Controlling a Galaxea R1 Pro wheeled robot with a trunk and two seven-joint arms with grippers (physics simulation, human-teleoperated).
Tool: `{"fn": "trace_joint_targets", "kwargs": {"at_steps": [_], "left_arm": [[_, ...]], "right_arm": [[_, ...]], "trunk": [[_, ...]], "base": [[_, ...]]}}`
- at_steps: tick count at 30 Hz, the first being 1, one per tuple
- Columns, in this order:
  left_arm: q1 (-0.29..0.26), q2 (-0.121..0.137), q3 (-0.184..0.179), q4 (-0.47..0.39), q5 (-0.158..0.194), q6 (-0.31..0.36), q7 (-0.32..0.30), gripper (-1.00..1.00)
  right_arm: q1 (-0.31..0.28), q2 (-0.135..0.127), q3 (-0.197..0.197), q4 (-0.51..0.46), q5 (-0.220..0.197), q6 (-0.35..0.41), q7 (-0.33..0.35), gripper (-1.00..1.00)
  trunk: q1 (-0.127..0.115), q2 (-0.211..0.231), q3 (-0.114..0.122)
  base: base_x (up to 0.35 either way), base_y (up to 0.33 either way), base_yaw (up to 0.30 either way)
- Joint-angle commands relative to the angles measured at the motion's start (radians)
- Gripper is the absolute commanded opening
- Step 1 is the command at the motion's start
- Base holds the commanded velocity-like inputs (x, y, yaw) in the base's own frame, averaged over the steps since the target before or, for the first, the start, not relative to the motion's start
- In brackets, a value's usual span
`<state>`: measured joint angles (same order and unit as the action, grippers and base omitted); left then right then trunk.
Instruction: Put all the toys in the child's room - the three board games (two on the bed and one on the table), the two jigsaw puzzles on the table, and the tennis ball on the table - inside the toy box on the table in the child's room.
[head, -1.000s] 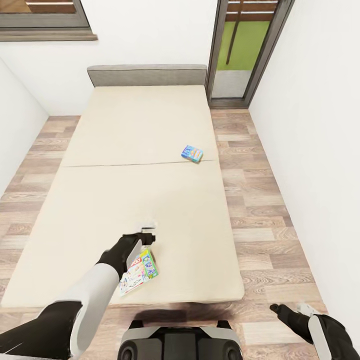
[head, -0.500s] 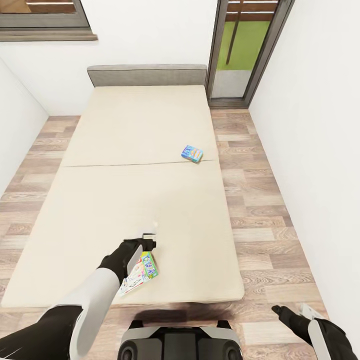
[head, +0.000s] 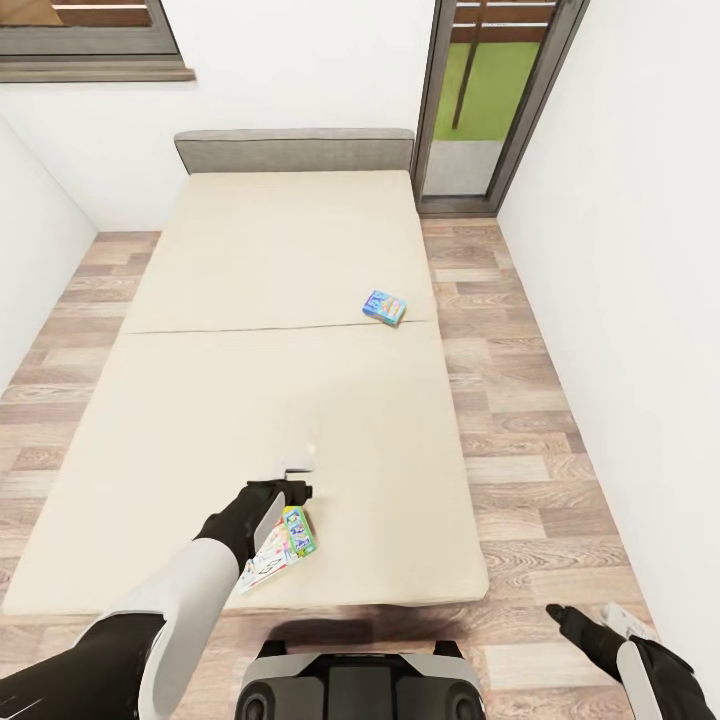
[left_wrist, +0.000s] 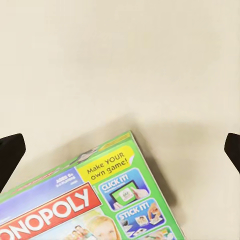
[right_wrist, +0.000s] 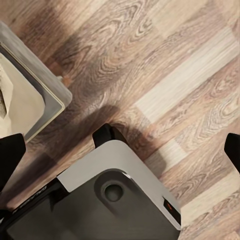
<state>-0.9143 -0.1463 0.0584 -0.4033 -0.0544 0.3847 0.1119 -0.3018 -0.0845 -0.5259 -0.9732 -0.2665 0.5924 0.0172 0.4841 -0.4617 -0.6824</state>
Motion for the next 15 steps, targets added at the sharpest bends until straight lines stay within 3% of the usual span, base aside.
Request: {"fn": "trace_joint_targets", "kwargs": {"at_steps": [1, 15], "left_arm": [[0.000, -0.001, 0.006, -0.002, -0.005, 0.006, 0.000, 1.00], [0.000, -0.001, 0.005, -0.002, -0.005, 0.036, -0.001, 1.00]], "right_arm": [[0.000, 0.000, -0.002, -0.001, -0.002, 0.000, 0.002, 1.00], [0.000, 0.000, 0.000, -0.001, -0.001, -0.043, 0.001, 1.00]], "trunk": [[0.000, -0.001, -0.001], [0.000, -0.001, -0.001]], "base": [[0.000, 0.000, 0.000], [0.000, 0.000, 0.000]]}}
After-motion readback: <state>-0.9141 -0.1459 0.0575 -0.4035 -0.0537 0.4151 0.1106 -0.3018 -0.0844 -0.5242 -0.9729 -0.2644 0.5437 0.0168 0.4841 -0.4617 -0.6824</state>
